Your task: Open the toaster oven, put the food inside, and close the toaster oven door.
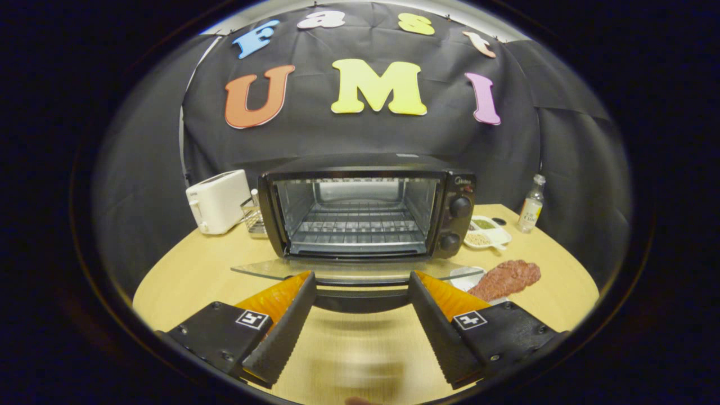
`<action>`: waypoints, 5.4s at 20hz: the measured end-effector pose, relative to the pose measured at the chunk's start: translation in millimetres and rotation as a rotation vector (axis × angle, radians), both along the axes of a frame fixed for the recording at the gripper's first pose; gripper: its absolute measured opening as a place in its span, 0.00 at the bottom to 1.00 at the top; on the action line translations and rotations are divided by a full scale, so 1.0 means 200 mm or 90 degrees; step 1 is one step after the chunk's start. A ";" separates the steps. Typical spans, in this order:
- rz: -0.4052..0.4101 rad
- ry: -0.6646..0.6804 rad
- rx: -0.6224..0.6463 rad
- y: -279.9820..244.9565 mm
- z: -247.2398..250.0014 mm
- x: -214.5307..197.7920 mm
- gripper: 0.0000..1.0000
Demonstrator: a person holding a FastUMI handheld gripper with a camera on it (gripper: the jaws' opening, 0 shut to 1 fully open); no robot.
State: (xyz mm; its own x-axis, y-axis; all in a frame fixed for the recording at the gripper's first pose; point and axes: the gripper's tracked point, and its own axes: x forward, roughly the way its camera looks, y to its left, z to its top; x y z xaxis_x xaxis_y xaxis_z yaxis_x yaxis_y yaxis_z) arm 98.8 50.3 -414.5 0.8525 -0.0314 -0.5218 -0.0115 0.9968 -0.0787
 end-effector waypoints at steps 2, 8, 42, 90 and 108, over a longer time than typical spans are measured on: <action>-0.001 0.001 0.002 -0.01 -0.07 -0.05 1.00; -0.008 0.051 0.004 -0.03 -0.29 -0.13 1.00; 0.054 0.196 0.042 -1.25 0.37 0.00 1.00; 0.299 0.152 -0.080 -0.18 0.27 -0.11 0.06; 0.103 -0.056 0.105 0.11 0.09 0.50 0.06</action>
State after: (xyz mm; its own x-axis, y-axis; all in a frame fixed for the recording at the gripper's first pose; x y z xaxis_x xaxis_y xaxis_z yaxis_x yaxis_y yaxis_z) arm 199.1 72.1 -395.9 0.8815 0.1894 -0.4325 -0.1729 0.9819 0.0776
